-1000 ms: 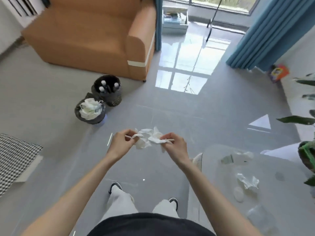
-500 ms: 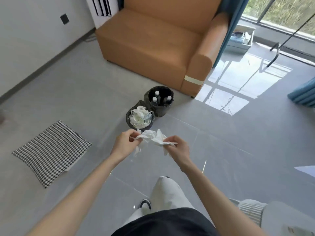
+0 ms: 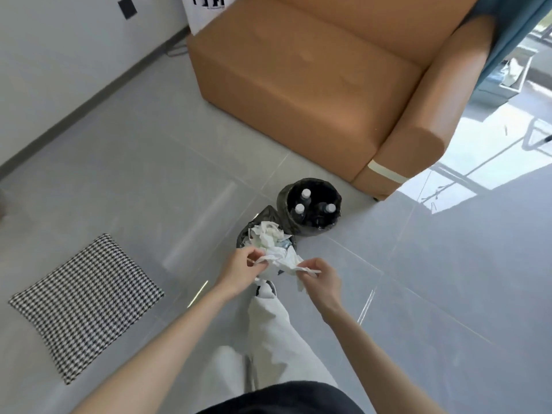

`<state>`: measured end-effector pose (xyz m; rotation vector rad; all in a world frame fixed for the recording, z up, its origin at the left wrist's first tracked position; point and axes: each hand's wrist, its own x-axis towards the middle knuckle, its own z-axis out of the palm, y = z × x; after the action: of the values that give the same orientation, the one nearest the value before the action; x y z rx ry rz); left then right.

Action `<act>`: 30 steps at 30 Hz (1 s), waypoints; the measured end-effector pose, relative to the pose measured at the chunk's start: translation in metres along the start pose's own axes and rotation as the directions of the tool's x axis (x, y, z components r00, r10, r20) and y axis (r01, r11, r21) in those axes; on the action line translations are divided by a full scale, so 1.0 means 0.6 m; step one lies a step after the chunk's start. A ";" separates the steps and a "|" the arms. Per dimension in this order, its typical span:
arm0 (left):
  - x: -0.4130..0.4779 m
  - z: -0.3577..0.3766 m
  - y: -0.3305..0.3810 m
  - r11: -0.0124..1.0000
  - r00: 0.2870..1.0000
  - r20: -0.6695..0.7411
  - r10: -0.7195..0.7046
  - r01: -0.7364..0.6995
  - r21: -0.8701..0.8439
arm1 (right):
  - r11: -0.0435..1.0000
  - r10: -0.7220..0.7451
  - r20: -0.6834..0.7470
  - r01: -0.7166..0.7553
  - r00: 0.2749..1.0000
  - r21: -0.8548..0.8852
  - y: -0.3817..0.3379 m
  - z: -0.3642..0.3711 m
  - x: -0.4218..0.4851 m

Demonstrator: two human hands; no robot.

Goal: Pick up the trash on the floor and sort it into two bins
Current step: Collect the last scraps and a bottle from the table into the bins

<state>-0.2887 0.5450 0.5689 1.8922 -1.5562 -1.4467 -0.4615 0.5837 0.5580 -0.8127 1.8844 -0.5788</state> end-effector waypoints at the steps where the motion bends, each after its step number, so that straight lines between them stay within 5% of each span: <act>1: 0.028 -0.004 0.002 1.000 1.000 0.004 -0.013 0.013 -0.006 | 1.000 0.000 0.002 0.000 1.000 -0.012 -0.013 0.005 0.028; 10: 0.253 -0.005 -0.073 0.987 0.987 -0.013 -0.159 0.159 -0.034 | 0.993 0.067 0.029 -0.064 0.997 -0.098 -0.024 0.096 0.248; 22: 0.526 0.142 -0.313 0.952 0.957 -0.011 -0.291 0.289 -0.098 | 0.992 0.056 -0.062 -0.063 0.996 -0.111 0.148 0.303 0.509; 27: 0.596 0.197 -0.422 0.948 0.948 0.054 -0.312 0.315 -0.042 | 0.960 0.062 0.124 -0.025 0.990 -0.280 0.235 0.375 0.578; 30: 0.611 0.211 -0.475 0.953 0.952 0.088 -0.294 0.285 0.105 | 0.819 0.107 0.307 0.091 0.945 -0.566 0.279 0.402 0.598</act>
<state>-0.2658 0.3798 0.1176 2.2085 -1.4567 -1.6413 -0.4019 0.4166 0.1298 -1.2054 1.7540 0.1625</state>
